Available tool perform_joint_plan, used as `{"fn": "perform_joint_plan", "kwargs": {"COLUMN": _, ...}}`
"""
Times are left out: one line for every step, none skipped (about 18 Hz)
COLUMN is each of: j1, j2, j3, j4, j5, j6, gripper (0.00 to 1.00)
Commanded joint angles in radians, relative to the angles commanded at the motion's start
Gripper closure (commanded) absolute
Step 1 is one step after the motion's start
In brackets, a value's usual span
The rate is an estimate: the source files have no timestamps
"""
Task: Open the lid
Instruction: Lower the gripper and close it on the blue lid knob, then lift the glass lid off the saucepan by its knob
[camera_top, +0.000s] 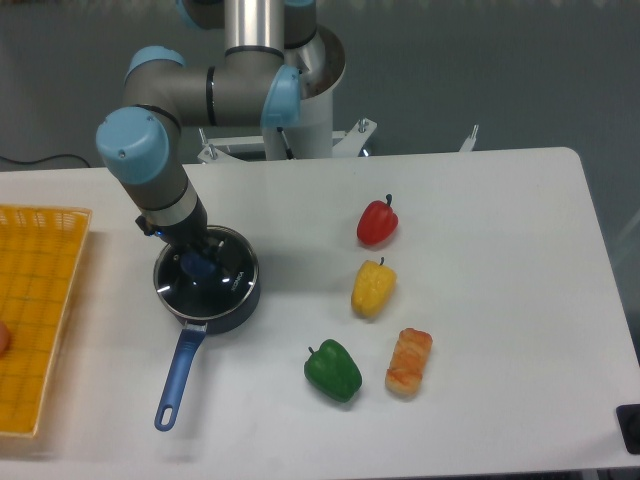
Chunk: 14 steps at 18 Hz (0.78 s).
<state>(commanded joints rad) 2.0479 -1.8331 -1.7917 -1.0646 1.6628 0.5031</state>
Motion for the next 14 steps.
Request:
{"fn": "perform_joint_plan", "kwargs": {"j1": 0.000, "j2": 0.000, "j3": -0.002, "j4": 0.000, "j5": 0.000, "j6": 0.000, "gripper": 0.00}}
{"fn": "perform_joint_plan", "kwargs": {"j1": 0.002, "j2": 0.000, "j3": 0.000, "j4": 0.000, "j5": 0.000, "j6": 0.000, "gripper": 0.00}}
{"fn": "perform_joint_plan", "kwargs": {"j1": 0.002, "j2": -0.003, "j3": 0.000, "j4": 0.000, "j5": -0.002, "j6": 0.000, "gripper": 0.00}}
{"fn": "perform_joint_plan", "kwargs": {"j1": 0.003, "j2": -0.005, "j3": 0.000, "j4": 0.000, "j5": -0.002, "j6": 0.002, "gripper": 0.00}}
{"fn": "perform_joint_plan", "kwargs": {"j1": 0.003, "j2": -0.009, "j3": 0.000, "j4": 0.002, "j5": -0.003, "j6": 0.002, "gripper": 0.00}}
{"fn": "perform_joint_plan", "kwargs": {"j1": 0.003, "j2": -0.009, "j3": 0.000, "j4": 0.002, "j5": -0.003, "j6": 0.002, "gripper": 0.00}}
{"fn": "perform_joint_plan", "kwargs": {"j1": 0.003, "j2": -0.011, "j3": 0.000, "j4": 0.002, "j5": -0.005, "j6": 0.002, "gripper": 0.00}}
{"fn": "perform_joint_plan", "kwargs": {"j1": 0.003, "j2": -0.011, "j3": -0.002, "j4": 0.005, "j5": -0.005, "j6": 0.002, "gripper": 0.00}}
{"fn": "perform_joint_plan", "kwargs": {"j1": 0.003, "j2": -0.011, "j3": -0.002, "j4": 0.006, "j5": -0.005, "j6": 0.002, "gripper": 0.00}}
{"fn": "perform_joint_plan", "kwargs": {"j1": 0.005, "j2": -0.015, "j3": -0.002, "j4": 0.006, "j5": -0.006, "j6": 0.002, "gripper": 0.00}}
{"fn": "perform_joint_plan", "kwargs": {"j1": 0.005, "j2": -0.017, "j3": -0.002, "j4": 0.008, "j5": -0.006, "j6": 0.003, "gripper": 0.00}}
{"fn": "perform_joint_plan", "kwargs": {"j1": 0.005, "j2": -0.017, "j3": -0.002, "j4": 0.008, "j5": -0.006, "j6": 0.003, "gripper": 0.01}}
{"fn": "perform_joint_plan", "kwargs": {"j1": 0.003, "j2": -0.017, "j3": -0.002, "j4": 0.006, "j5": -0.006, "j6": 0.003, "gripper": 0.03}}
{"fn": "perform_joint_plan", "kwargs": {"j1": 0.003, "j2": -0.017, "j3": -0.002, "j4": 0.008, "j5": -0.006, "j6": 0.005, "gripper": 0.05}}
